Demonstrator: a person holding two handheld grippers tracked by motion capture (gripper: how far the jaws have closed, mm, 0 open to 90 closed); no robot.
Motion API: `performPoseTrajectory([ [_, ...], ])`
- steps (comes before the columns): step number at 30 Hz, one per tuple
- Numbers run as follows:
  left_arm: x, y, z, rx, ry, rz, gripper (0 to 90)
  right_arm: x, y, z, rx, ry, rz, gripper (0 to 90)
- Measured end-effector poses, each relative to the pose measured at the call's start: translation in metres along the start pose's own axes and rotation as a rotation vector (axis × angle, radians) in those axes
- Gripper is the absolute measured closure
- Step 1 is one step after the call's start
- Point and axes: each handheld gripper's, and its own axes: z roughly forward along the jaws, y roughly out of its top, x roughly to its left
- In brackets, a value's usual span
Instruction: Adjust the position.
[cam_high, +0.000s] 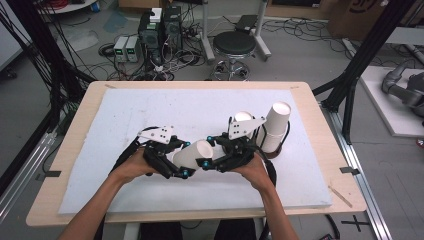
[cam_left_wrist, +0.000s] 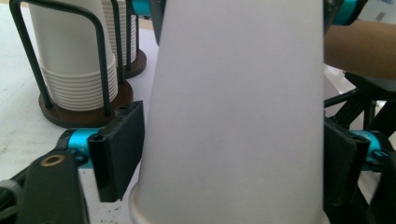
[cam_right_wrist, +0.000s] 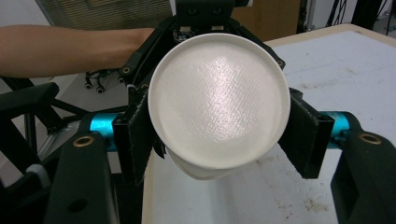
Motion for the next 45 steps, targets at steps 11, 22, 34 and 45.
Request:
performPoseTrajectory([
  [11,-0.0011,0.0007,0.0003,0.022,0.009,0.009,28.3,-0.0004,0.0,0.0013,0.001,-0.002,0.002,35.6],
  [22,-0.0019,0.001,0.0005,0.027,0.011,0.012,28.4,0.0,-0.0003,0.0012,0.005,-0.002,-0.006,35.2],
  [34,-0.0015,0.0018,-0.0017,0.012,0.019,0.018,28.7,-0.0001,-0.0005,0.0025,0.009,-0.025,0.001,22.7],
  [45,-0.0016,0.002,-0.0031,0.029,0.031,0.017,28.6,0.0011,-0.0011,-0.0016,0.011,-0.051,0.01,15.4],
])
